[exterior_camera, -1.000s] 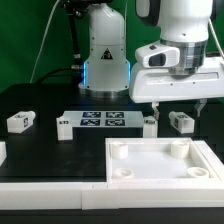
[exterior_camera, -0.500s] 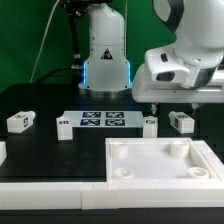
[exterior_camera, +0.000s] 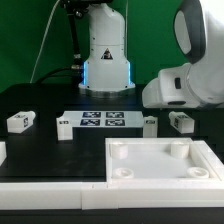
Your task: Assemble one leg
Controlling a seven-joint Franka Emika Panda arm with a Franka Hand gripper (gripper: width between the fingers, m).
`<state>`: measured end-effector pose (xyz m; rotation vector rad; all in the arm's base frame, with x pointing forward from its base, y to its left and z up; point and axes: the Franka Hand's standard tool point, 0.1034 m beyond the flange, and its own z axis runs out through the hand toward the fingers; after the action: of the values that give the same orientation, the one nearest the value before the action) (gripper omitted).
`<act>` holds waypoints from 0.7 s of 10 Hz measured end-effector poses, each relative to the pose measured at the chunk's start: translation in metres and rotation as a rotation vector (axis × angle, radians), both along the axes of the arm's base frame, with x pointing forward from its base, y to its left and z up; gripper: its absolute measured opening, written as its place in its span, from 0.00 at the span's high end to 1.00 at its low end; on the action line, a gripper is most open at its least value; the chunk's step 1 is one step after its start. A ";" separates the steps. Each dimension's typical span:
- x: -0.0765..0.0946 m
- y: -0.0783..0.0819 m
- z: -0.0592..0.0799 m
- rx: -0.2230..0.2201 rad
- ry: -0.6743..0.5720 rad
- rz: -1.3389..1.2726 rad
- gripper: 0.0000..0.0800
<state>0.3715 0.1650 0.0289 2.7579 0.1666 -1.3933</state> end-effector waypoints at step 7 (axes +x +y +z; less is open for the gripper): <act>-0.010 0.004 -0.019 0.004 -0.011 0.002 0.19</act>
Offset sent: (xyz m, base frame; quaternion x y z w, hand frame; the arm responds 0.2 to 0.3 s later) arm -0.0039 -0.0018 -0.0089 -0.0058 0.0138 -0.0088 0.9998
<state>0.3620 0.1686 0.0095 2.7675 0.1714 -1.3784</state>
